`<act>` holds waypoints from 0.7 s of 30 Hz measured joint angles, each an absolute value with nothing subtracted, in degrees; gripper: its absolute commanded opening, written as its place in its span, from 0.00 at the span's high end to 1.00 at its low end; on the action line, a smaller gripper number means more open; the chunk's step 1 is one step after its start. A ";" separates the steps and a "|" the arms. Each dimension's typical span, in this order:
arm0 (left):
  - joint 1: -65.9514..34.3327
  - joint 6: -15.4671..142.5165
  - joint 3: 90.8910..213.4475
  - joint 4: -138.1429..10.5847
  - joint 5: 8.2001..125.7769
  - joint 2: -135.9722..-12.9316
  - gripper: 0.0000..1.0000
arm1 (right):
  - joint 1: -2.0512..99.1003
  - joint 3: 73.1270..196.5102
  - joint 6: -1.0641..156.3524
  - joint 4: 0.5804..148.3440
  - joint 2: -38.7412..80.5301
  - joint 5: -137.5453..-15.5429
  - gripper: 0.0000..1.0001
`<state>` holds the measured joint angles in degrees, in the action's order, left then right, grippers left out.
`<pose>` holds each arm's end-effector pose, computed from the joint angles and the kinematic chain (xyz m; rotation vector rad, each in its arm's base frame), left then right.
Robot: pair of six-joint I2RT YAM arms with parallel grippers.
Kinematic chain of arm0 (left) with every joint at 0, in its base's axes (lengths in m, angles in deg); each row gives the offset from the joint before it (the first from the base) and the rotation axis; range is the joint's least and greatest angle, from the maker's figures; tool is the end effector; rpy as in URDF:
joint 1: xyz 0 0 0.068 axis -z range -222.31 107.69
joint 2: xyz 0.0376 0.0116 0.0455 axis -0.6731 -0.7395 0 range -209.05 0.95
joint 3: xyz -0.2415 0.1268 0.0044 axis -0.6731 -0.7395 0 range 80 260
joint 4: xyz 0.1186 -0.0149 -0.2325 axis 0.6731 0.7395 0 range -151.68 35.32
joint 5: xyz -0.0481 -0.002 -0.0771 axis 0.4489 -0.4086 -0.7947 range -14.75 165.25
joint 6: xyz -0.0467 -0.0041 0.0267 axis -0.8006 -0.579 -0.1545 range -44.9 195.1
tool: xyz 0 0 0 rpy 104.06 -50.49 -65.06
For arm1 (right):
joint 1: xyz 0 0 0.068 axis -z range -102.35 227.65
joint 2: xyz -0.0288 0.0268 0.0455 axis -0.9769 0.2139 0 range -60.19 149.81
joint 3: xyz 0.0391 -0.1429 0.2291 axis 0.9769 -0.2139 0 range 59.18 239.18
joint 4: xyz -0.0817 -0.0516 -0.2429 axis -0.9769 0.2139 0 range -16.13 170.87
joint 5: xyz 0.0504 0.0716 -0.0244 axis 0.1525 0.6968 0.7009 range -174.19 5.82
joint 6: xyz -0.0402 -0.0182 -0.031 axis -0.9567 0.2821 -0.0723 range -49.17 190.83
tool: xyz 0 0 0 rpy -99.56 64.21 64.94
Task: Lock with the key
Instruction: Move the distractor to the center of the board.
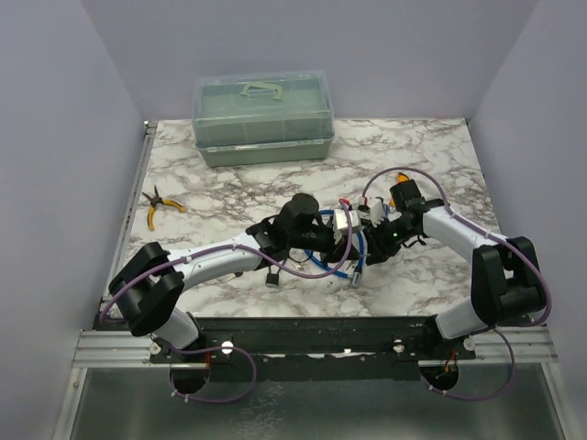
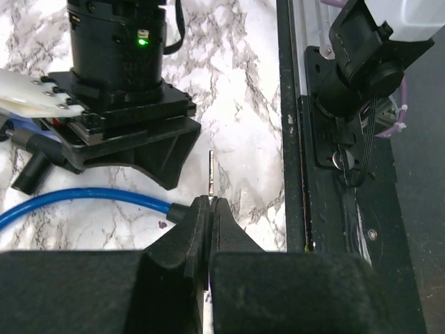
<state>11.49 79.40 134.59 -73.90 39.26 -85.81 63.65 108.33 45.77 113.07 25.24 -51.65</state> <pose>0.1846 -0.2875 0.2623 1.3552 1.5118 -1.1650 0.2457 0.0809 0.1794 -1.0119 2.5480 0.7619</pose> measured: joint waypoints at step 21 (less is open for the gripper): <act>11.58 84.10 137.71 -72.68 40.79 -93.39 1.00 | 75.74 117.42 39.10 110.38 37.26 -63.41 0.61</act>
<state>11.58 84.10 137.71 -72.68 40.79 -93.39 75.74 117.42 39.10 110.38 37.26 -63.41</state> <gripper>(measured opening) 0.014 0.387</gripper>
